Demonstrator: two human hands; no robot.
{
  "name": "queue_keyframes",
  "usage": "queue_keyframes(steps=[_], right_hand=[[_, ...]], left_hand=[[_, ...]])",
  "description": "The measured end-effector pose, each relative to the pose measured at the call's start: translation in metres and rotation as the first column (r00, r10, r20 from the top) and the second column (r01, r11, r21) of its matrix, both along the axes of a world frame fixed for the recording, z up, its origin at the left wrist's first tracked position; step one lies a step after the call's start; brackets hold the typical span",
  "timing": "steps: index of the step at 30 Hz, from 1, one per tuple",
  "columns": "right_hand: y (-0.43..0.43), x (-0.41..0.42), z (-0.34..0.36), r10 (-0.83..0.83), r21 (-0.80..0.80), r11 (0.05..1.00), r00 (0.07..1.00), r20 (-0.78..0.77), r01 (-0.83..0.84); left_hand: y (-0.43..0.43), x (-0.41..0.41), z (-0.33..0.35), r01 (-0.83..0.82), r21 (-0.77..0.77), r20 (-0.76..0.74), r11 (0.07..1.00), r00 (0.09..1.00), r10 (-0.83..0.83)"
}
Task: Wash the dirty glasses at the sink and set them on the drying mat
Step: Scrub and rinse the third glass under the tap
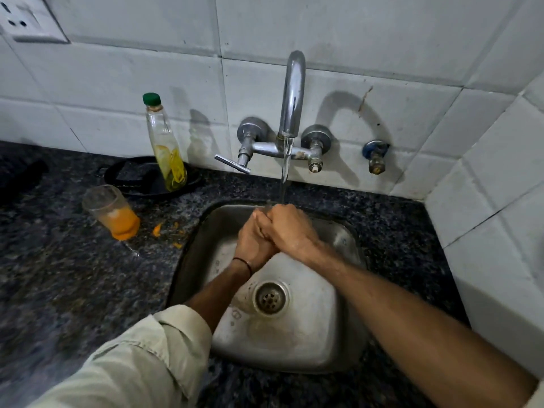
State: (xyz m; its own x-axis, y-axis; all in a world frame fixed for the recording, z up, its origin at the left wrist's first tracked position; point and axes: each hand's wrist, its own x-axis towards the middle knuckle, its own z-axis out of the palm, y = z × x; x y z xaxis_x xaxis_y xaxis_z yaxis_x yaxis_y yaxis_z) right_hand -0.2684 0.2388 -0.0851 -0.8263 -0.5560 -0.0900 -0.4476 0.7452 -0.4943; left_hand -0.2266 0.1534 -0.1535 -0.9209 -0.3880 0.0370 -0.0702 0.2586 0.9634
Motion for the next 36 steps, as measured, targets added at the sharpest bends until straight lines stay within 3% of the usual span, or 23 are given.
queue_keyframes(steps=[1, 3, 5, 7, 9, 11, 12, 15, 18, 20, 22, 24, 26, 27, 29, 31, 32, 34, 36], right_hand=[[0.008, -0.006, 0.006, 0.097, 0.012, 0.995, 0.995, 0.001, -0.097], [0.020, -0.014, 0.016, 0.289, 0.077, 0.954, 0.957, 0.004, -0.288], [0.024, -0.015, 0.020, 0.350, 0.104, 0.932, 0.936, -0.023, -0.346], [0.021, -0.011, 0.015, 0.237, 0.012, 0.971, 0.970, -0.051, -0.237], [0.011, -0.004, 0.004, -0.016, -0.086, 0.996, 0.999, -0.041, 0.012], [0.000, 0.001, -0.006, -0.198, -0.095, 0.976, 0.980, -0.019, 0.195], [-0.003, 0.001, -0.009, -0.220, -0.074, 0.973, 0.975, -0.033, 0.217], [0.009, -0.004, -0.005, -0.081, -0.037, 0.996, 0.996, -0.022, 0.080], [0.019, -0.007, 0.009, 0.146, -0.018, 0.989, 0.989, 0.012, -0.146], [0.013, -0.008, 0.012, 0.118, -0.032, 0.992, 0.992, -0.033, -0.119], [0.003, -0.011, 0.008, -0.040, -0.123, 0.992, 0.999, 0.003, 0.040], [-0.009, -0.008, 0.004, -0.195, -0.157, 0.967, 0.979, 0.055, 0.201], [-0.014, -0.006, 0.000, -0.218, -0.082, 0.973, 0.976, -0.017, 0.216], [-0.011, -0.007, -0.001, -0.193, -0.053, 0.980, 0.980, -0.043, 0.191], [0.001, -0.012, 0.003, -0.044, -0.053, 0.998, 0.999, -0.002, 0.044], [0.014, -0.015, 0.008, 0.159, -0.076, 0.985, 0.983, 0.090, -0.152], [0.016, -0.014, 0.010, 0.204, -0.076, 0.978, 0.973, 0.110, -0.196], [0.013, -0.011, 0.007, 0.134, -0.107, 0.986, 0.989, 0.069, -0.126], [0.002, -0.009, 0.000, -0.084, -0.189, 0.977, 0.995, 0.057, 0.093]], left_hand=[[-0.009, 0.000, 0.001, 0.158, 0.080, 0.042, 0.984, 0.986, -0.162], [-0.025, 0.002, 0.006, 0.472, 0.228, 0.059, 0.852, 0.866, -0.496], [-0.029, 0.003, 0.009, 0.568, 0.282, 0.033, 0.773, 0.800, -0.599], [-0.018, 0.000, 0.015, 0.451, 0.114, 0.128, 0.885, 0.877, -0.463], [0.003, -0.008, 0.011, 0.150, -0.250, 0.188, 0.957, 0.977, -0.105], [0.019, -0.008, 0.006, -0.116, -0.195, 0.152, 0.974, 0.977, 0.147], [0.021, -0.007, 0.003, -0.157, -0.145, 0.154, 0.977, 0.972, 0.179], [0.002, -0.005, 0.005, 0.119, -0.028, 0.206, 0.992, 0.972, -0.111], [-0.020, 0.000, 0.025, 0.431, 0.144, 0.181, 0.891, 0.874, -0.452], [-0.021, -0.003, 0.025, 0.397, 0.082, 0.180, 0.914, 0.896, -0.405], [-0.008, -0.010, 0.022, 0.194, -0.107, 0.142, 0.975, 0.974, -0.178], [0.006, -0.013, 0.015, -0.053, -0.258, 0.089, 0.965, 0.993, 0.078], [0.013, -0.011, 0.010, -0.166, -0.241, 0.093, 0.956, 0.977, 0.193], [0.009, -0.011, 0.005, -0.122, -0.193, 0.102, 0.974, 0.984, 0.144], [-0.005, -0.008, 0.003, 0.110, -0.018, 0.134, 0.994, 0.985, -0.107], [-0.021, -0.002, 0.004, 0.378, 0.272, 0.067, 0.885, 0.910, -0.409], [-0.025, 0.001, 0.003, 0.446, 0.351, 0.023, 0.824, 0.875, -0.483], [-0.021, 0.002, 0.004, 0.376, 0.265, 0.056, 0.888, 0.913, -0.404], [-0.002, -0.004, 0.009, 0.113, 0.011, 0.120, 0.994, 0.986, -0.113]])
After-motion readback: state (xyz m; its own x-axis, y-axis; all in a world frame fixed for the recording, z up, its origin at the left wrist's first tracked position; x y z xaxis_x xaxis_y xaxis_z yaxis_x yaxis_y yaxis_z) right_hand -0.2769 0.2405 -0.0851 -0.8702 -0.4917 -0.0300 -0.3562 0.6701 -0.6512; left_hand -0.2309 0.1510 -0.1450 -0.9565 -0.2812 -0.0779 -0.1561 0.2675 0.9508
